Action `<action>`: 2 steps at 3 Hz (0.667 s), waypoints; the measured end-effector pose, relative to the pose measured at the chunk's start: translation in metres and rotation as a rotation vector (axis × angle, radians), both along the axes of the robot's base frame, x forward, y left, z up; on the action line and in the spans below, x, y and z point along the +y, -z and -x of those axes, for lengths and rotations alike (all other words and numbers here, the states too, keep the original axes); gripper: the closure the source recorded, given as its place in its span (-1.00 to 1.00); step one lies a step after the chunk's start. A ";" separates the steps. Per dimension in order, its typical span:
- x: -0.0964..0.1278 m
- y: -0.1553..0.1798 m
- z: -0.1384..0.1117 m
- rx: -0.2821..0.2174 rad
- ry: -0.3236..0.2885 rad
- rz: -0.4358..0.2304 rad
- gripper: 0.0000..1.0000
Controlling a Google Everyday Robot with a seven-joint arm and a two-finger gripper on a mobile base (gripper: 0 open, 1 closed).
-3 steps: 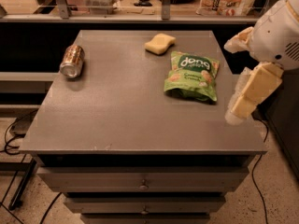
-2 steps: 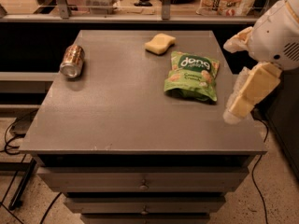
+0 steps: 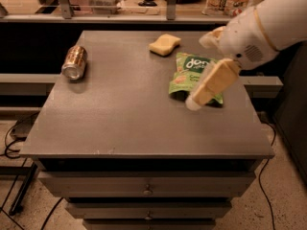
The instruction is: Pick orange can
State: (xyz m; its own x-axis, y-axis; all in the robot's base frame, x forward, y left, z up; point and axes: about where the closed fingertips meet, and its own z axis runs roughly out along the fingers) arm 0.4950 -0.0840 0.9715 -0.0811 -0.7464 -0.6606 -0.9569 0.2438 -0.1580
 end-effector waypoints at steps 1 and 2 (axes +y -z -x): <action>0.054 -0.010 -0.046 -0.091 -0.017 -0.147 -1.00; 0.118 -0.014 -0.099 -0.142 -0.059 -0.254 -1.00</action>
Offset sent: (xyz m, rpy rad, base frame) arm 0.1495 0.1771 0.0190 0.3542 -0.1904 0.1068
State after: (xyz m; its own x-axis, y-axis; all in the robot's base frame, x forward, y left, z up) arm 0.5940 0.0337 0.9855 0.0646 -0.5566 -0.8282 -0.9432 0.2369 -0.2328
